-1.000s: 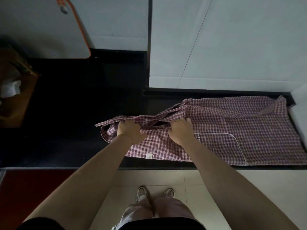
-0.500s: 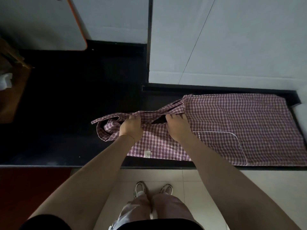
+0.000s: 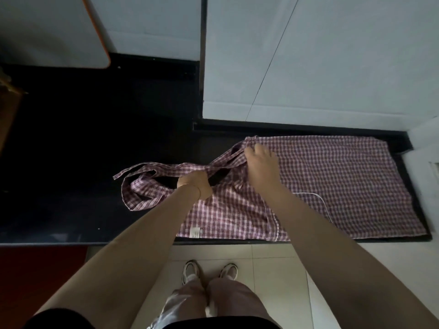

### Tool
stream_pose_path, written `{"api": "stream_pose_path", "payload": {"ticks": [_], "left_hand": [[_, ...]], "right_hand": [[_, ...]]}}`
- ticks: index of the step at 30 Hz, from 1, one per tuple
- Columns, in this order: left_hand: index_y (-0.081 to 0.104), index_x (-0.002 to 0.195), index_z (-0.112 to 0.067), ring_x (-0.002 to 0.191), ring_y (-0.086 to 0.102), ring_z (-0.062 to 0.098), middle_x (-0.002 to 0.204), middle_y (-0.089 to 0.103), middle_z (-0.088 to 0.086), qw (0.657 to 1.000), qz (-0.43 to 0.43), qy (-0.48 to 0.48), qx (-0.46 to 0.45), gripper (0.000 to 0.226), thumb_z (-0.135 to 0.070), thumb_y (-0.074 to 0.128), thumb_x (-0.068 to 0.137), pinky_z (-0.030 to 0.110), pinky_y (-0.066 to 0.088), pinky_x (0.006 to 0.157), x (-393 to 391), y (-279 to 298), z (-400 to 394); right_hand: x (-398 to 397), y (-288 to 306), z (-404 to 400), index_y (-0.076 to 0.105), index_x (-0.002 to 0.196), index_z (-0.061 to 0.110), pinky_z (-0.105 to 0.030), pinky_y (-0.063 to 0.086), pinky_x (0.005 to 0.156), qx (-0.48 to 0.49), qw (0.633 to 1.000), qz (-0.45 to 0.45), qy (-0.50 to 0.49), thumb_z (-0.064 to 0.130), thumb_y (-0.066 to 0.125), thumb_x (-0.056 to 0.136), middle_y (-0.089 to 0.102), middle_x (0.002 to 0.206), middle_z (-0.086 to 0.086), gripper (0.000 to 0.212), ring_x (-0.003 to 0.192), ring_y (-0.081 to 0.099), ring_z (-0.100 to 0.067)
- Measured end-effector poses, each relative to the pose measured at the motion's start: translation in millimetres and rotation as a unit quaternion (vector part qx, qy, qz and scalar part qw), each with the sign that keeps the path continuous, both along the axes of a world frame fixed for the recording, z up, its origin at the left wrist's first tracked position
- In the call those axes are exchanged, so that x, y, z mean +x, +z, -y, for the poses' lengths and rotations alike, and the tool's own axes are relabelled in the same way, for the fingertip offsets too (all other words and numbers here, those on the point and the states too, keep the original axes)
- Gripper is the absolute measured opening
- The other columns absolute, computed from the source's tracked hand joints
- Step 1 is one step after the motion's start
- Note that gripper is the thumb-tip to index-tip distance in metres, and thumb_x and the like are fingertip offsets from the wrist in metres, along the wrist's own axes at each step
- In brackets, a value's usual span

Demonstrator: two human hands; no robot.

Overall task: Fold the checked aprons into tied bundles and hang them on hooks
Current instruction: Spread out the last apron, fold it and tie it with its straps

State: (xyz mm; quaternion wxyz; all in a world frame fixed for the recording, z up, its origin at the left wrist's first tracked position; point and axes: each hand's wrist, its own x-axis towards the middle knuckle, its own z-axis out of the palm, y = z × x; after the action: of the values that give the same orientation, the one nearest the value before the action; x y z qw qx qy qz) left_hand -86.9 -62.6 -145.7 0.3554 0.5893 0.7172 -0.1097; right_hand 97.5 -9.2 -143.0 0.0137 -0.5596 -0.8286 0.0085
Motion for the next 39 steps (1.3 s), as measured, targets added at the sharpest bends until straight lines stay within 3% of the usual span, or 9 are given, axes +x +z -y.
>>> {"api": "stream_pose_path", "payload": {"ticks": [3, 6, 9, 14, 17, 23, 27, 35, 39], "left_hand": [[0.057, 0.074, -0.012, 0.062, 0.054, 0.017, 0.068, 0.055, 0.001, 0.998, 0.066, 0.022, -0.013, 0.019, -0.023, 0.060, 0.089, 0.028, 0.043, 0.056, 4, 0, -7], [0.069, 0.081, -0.011, 0.061, 0.053, 0.017, 0.070, 0.058, 0.003, 0.984, 0.155, 0.086, -0.008, 0.025, -0.034, 0.064, 0.090, 0.026, 0.046, 0.058, 17, -4, -7], [0.075, 0.085, -0.013, 0.054, 0.052, 0.013, 0.070, 0.063, 0.002, 0.981, 0.151, 0.123, 0.021, 0.020, -0.031, 0.067, 0.091, 0.022, 0.041, 0.048, 27, -11, -3], [0.072, 0.093, -0.015, 0.058, 0.054, 0.013, 0.074, 0.062, 0.000, 0.971, 0.159, 0.167, 0.054, 0.011, -0.019, 0.062, 0.094, 0.022, 0.041, 0.049, 29, -15, 0], [0.071, 0.096, -0.014, 0.059, 0.054, 0.014, 0.074, 0.060, 0.000, 0.974, 0.146, 0.163, 0.055, 0.012, -0.015, 0.059, 0.095, 0.023, 0.039, 0.048, 31, -12, 0], [0.061, 0.113, -0.018, 0.077, 0.063, 0.022, 0.092, 0.065, 0.002, 0.961, 0.160, 0.202, 0.106, 0.036, 0.004, 0.048, 0.088, 0.034, 0.053, 0.061, 44, -11, 5], [0.050, 0.110, -0.020, 0.087, 0.052, 0.020, 0.089, 0.059, 0.001, 0.970, 0.029, 0.131, 0.202, 0.039, 0.006, 0.047, 0.081, 0.037, 0.034, 0.098, 52, -10, 14], [0.056, 0.109, -0.008, 0.077, 0.048, 0.022, 0.093, 0.060, 0.009, 0.984, -0.023, 0.054, 0.166, 0.032, 0.014, 0.048, 0.087, 0.032, 0.043, 0.064, 46, 3, 9], [0.059, 0.108, -0.004, 0.092, 0.057, 0.025, 0.101, 0.061, 0.011, 0.986, 0.008, 0.071, 0.152, 0.031, 0.015, 0.048, 0.086, 0.030, 0.046, 0.065, 48, 2, 10]], "right_hand": [[13, 0, -19, 0.056, 0.123, 0.008, -0.036, 0.049, 0.089, -0.053, 0.997, -0.023, -0.045, -0.006, 0.056, 0.085, 0.056, 0.122, -0.008, 0.040, 0.113, 0.052, -0.023], [11, 0, -33, 0.045, 0.142, 0.011, -0.038, 0.047, 0.101, -0.112, 0.990, -0.082, -0.035, -0.009, 0.052, 0.088, 0.046, 0.145, -0.006, 0.058, 0.132, 0.044, -0.025], [7, -2, -47, 0.034, 0.151, 0.015, -0.043, 0.047, 0.104, -0.183, 0.979, -0.085, -0.030, -0.007, 0.054, 0.090, 0.036, 0.156, -0.005, 0.068, 0.136, 0.042, -0.026], [5, -10, -61, 0.055, 0.120, 0.010, -0.037, 0.054, 0.079, -0.136, 0.985, -0.044, -0.101, 0.004, 0.059, 0.094, 0.052, 0.119, -0.011, 0.027, 0.094, 0.057, -0.023], [11, -6, -69, 0.057, 0.110, 0.010, -0.033, 0.048, 0.070, -0.100, 0.985, -0.032, -0.139, 0.010, 0.059, 0.096, 0.053, 0.112, -0.009, 0.013, 0.087, 0.056, -0.022], [20, -8, -81, 0.052, 0.109, 0.015, -0.039, 0.055, 0.077, -0.174, 0.972, -0.125, -0.094, -0.003, 0.056, 0.092, 0.060, 0.101, -0.003, 0.025, 0.091, 0.063, -0.023], [17, -14, -78, 0.053, 0.126, 0.016, -0.039, 0.054, 0.083, -0.194, 0.972, -0.127, -0.045, -0.003, 0.062, 0.088, 0.054, 0.126, -0.003, 0.043, 0.100, 0.060, -0.021], [30, -20, -70, 0.054, 0.134, 0.010, -0.039, 0.056, 0.085, -0.264, 0.956, 0.035, -0.121, 0.006, 0.055, 0.096, 0.066, 0.118, -0.011, 0.039, 0.094, 0.066, -0.026], [29, -13, -73, 0.066, 0.088, 0.007, -0.033, 0.052, 0.064, -0.248, 0.961, 0.060, -0.102, 0.003, 0.057, 0.092, 0.063, 0.100, -0.005, 0.011, 0.071, 0.062, -0.022]]}}
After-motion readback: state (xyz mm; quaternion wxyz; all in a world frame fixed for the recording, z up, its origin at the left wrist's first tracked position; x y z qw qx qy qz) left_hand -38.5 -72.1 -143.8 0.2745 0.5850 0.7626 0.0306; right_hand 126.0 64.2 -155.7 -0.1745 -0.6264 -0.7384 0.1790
